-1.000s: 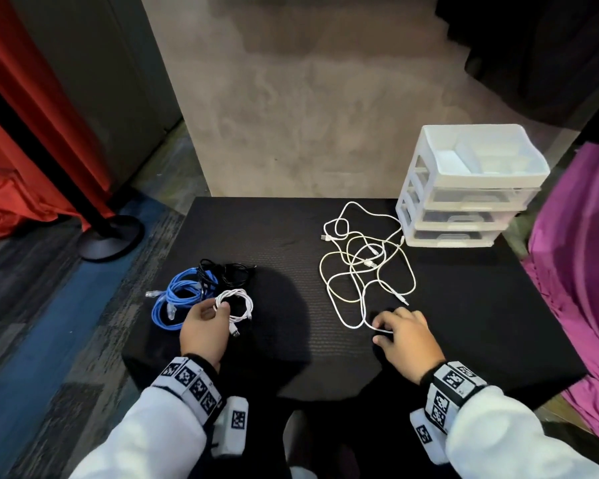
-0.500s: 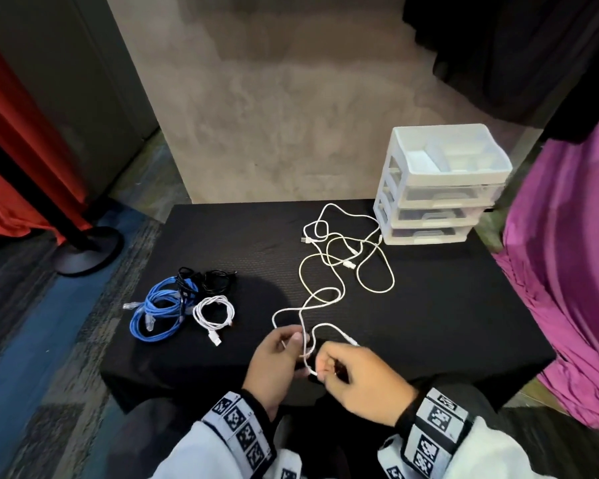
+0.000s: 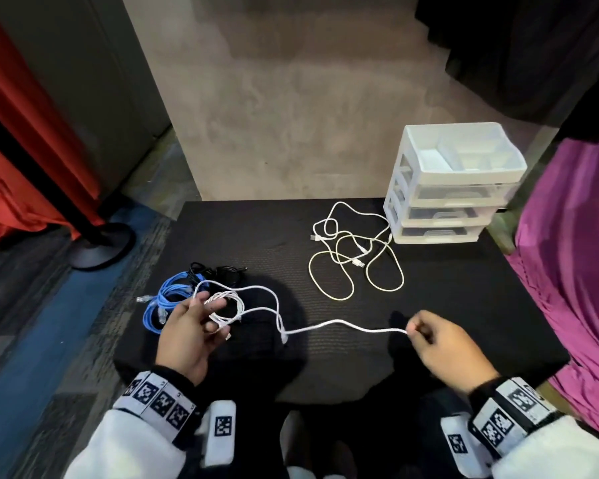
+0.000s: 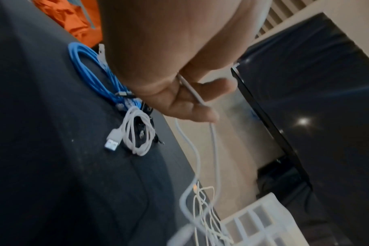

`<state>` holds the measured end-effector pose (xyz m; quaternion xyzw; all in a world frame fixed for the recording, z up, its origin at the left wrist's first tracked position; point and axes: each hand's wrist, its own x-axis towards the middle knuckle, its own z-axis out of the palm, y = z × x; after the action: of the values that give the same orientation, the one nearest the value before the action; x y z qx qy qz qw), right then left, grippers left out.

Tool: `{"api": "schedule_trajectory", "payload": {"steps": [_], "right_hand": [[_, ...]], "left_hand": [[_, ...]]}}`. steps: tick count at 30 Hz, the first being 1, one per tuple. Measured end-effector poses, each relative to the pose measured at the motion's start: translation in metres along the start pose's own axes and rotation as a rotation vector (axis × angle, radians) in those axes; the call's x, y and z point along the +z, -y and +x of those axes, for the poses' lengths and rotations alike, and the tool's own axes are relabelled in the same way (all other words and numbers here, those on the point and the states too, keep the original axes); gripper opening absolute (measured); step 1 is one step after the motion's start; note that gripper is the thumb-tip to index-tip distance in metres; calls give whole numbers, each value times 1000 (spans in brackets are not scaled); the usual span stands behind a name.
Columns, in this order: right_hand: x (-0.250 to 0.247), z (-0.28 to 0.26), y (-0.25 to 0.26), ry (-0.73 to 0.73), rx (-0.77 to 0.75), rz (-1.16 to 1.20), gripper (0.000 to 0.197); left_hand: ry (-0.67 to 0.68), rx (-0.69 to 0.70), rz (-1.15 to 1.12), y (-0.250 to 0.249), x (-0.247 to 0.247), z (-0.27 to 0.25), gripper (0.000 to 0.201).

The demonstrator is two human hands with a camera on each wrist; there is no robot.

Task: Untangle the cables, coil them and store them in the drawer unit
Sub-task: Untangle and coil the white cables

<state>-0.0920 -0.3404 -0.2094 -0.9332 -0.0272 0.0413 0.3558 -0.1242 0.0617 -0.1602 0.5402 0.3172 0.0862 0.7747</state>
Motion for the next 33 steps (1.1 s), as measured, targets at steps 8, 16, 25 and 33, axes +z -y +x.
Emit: {"api": "schedule_trajectory", "payload": {"steps": [8,16,25,33], "right_hand": [[1,2,5,101,51,56,20],[19,-25,53,65,-109,166,17],[22,-27,134,200,254,1254,37],[-18,-27,135,253,-101,961,19]], "left_hand": [[92,-69,-132,-7,13,-13,17],[228,-141,-226,-10,39,-47,22],[387,-121,-35,24,82,-101,18],[188,519,378,17,70,-85,32]]}}
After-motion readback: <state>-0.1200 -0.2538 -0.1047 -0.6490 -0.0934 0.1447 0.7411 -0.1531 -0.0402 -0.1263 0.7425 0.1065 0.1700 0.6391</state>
